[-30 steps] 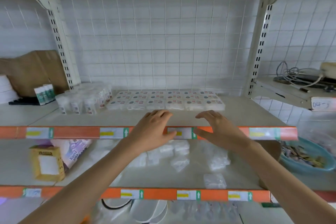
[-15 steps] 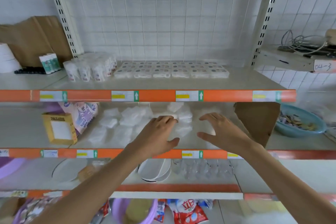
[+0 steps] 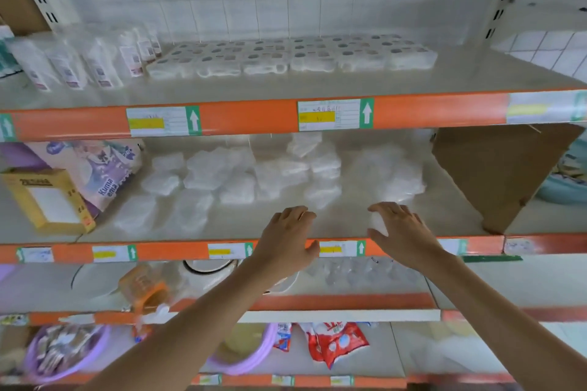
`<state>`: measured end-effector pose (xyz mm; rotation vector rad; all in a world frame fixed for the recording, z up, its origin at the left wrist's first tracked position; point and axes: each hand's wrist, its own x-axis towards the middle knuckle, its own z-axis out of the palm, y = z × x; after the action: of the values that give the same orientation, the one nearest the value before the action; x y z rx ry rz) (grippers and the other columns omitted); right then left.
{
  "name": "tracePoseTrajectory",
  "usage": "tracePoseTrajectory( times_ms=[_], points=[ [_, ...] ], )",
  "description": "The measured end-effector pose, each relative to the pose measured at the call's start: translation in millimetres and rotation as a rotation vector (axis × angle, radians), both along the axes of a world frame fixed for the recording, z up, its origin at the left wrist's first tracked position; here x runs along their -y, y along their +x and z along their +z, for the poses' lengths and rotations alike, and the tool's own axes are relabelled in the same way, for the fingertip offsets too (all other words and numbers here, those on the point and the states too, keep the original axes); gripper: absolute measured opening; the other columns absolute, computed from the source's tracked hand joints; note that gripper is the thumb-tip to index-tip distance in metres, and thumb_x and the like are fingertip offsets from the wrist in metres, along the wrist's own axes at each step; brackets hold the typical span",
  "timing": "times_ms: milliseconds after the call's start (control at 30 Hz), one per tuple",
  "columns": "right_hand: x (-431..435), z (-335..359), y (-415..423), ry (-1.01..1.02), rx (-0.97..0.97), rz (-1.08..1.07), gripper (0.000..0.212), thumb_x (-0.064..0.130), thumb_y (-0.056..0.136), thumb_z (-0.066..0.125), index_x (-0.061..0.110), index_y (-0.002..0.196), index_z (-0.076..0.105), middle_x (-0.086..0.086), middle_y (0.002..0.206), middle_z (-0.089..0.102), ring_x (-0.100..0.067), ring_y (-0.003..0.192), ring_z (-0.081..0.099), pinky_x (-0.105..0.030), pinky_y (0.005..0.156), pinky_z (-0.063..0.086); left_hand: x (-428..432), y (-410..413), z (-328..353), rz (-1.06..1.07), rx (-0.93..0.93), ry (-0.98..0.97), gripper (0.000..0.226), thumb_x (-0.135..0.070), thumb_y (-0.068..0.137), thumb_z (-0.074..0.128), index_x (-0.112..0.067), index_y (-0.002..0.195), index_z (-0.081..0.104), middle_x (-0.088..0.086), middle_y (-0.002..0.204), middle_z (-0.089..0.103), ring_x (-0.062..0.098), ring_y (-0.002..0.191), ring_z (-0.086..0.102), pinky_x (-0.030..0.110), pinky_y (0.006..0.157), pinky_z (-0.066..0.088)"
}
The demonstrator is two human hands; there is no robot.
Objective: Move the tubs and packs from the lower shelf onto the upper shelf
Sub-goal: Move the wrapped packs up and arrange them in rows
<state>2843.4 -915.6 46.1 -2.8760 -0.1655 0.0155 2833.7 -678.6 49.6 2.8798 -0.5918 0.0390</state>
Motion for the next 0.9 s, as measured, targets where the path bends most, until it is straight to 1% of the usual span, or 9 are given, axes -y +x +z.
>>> tracePoseTrajectory(
  times_ms=[133,233,333,433,533,600,767,833,900],
  points=[
    [15,-30,19,-0.007,-0.028,-0.096,0.047,0.042,0.102,0.041,0.036,0.147,0.034,0.005,0.161,0.02,-0.018,0.148,0.012,-0.042,0.115,0.017,21,45,-18,0.023,0.057,-0.011,0.056,-0.033,0.094,0.05,-0.013,0.145,0.039,0.008,0.153,0.033,0.026,0.14,0.032,0.033,0.109,0.024],
    [24,-45,28,0.066,-0.075,-0.078,0.046,0.039,0.102,0.041,0.039,0.148,0.033,0.004,0.162,0.016,-0.019,0.147,0.008,-0.046,0.113,0.025,38,75,-32,0.042,0.072,0.018,0.059,-0.035,0.095,0.049,-0.014,0.148,0.032,0.013,0.157,0.025,0.03,0.14,0.03,0.036,0.11,0.024],
    [27,-50,36,0.042,-0.003,-0.051,0.048,0.045,0.1,0.045,0.042,0.146,0.035,0.006,0.158,0.025,-0.021,0.144,0.014,-0.044,0.109,0.033,53,102,-44,0.045,0.107,0.057,0.059,-0.04,0.098,0.046,-0.012,0.147,0.031,0.017,0.157,0.024,0.034,0.138,0.033,0.038,0.11,0.026],
    [23,-53,44,0.002,0.059,-0.003,0.051,0.054,0.096,0.047,0.044,0.145,0.037,0.01,0.153,0.033,-0.022,0.14,0.022,-0.04,0.108,0.034,62,120,-53,0.101,0.129,0.058,0.059,-0.044,0.1,0.045,-0.01,0.147,0.032,0.017,0.153,0.028,0.034,0.136,0.035,0.039,0.11,0.026],
    [18,-58,55,-0.005,0.042,0.029,0.06,0.056,0.093,0.051,0.044,0.148,0.031,0.011,0.153,0.033,-0.023,0.139,0.02,-0.037,0.108,0.034,62,130,-64,0.129,0.103,0.024,0.049,-0.038,0.099,0.049,-0.013,0.14,0.038,0.013,0.142,0.04,0.032,0.128,0.043,0.038,0.104,0.029],
    [15,-60,62,-0.006,0.042,0.047,0.063,0.053,0.093,0.053,0.043,0.15,0.028,0.01,0.153,0.032,-0.023,0.137,0.018,-0.036,0.108,0.035,55,133,-68,0.124,0.063,-0.064,0.045,-0.031,0.095,0.056,-0.016,0.135,0.042,0.01,0.134,0.045,0.031,0.122,0.047,0.037,0.099,0.032],
    [11,-66,76,0.135,0.114,0.005,0.068,0.049,0.084,0.069,0.028,0.144,0.044,0.007,0.138,0.049,-0.021,0.131,0.026,-0.037,0.098,0.044,30,136,-63,0.069,-0.066,-0.185,0.05,-0.025,0.091,0.063,-0.012,0.135,0.044,0.014,0.136,0.046,0.031,0.124,0.045,0.035,0.102,0.034],
    [12,-70,78,0.229,0.139,0.01,0.067,0.044,0.078,0.077,0.021,0.136,0.053,0.003,0.133,0.053,-0.021,0.129,0.03,-0.041,0.1,0.046,20,134,-59,0.057,-0.133,-0.166,0.055,-0.026,0.091,0.064,-0.01,0.138,0.039,0.013,0.137,0.046,0.03,0.126,0.045,0.034,0.101,0.037],
    [13,-72,78,0.263,0.153,0.028,0.064,0.039,0.076,0.081,0.018,0.132,0.058,0.0,0.136,0.052,-0.021,0.13,0.032,-0.042,0.101,0.045,10,133,-55,0.034,-0.193,-0.13,0.062,-0.027,0.089,0.065,-0.01,0.141,0.034,0.012,0.136,0.049,0.029,0.126,0.047,0.035,0.099,0.041]
  ],
)
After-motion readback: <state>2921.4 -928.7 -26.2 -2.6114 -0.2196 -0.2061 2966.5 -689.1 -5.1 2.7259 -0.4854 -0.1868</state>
